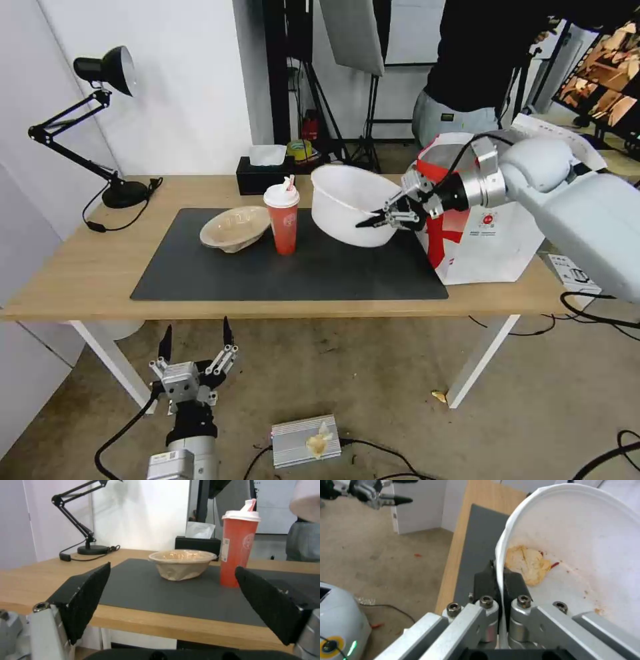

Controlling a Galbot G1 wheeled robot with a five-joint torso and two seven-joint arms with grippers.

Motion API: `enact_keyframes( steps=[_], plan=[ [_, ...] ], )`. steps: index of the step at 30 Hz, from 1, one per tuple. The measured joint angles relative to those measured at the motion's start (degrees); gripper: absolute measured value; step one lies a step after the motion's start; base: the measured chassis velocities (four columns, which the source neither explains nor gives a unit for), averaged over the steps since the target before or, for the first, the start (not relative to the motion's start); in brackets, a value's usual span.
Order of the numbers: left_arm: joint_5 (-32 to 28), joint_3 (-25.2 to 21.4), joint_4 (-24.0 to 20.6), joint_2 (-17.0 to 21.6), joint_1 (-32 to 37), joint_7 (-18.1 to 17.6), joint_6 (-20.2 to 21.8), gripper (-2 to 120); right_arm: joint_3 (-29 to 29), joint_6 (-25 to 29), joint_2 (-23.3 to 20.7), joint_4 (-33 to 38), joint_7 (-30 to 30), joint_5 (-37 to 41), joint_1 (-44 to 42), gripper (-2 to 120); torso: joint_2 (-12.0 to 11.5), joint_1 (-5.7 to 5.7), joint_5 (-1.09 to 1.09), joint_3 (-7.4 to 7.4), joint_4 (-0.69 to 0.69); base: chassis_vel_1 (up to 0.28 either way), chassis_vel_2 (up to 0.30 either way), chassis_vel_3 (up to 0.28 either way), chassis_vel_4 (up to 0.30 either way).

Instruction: Pick up the trash from the table and place it into the takeout bag.

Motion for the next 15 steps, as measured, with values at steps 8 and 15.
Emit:
enact_keyframes(
  steps=[8, 15],
  plan=[
    [0.0, 0.0, -0.4, 0.0, 0.1, 0.0, -0.1, 100, -1.5, -0.4, 0.3, -0.9, 0.7, 2.4, 4.9, 0, 0.0, 0.00, 0.00, 0.00, 0.00, 0.000, 0.000, 0.000, 0.000],
    [0.0, 0.0, -0.5, 0.2, 0.1, 0.0, -0.1, 100, -2.6, -0.4, 1.1, -4.2, 1.3, 3.9, 9.3, 0, 0.0, 0.00, 0.00, 0.00, 0.00, 0.000, 0.000, 0.000, 0.000]
  ],
)
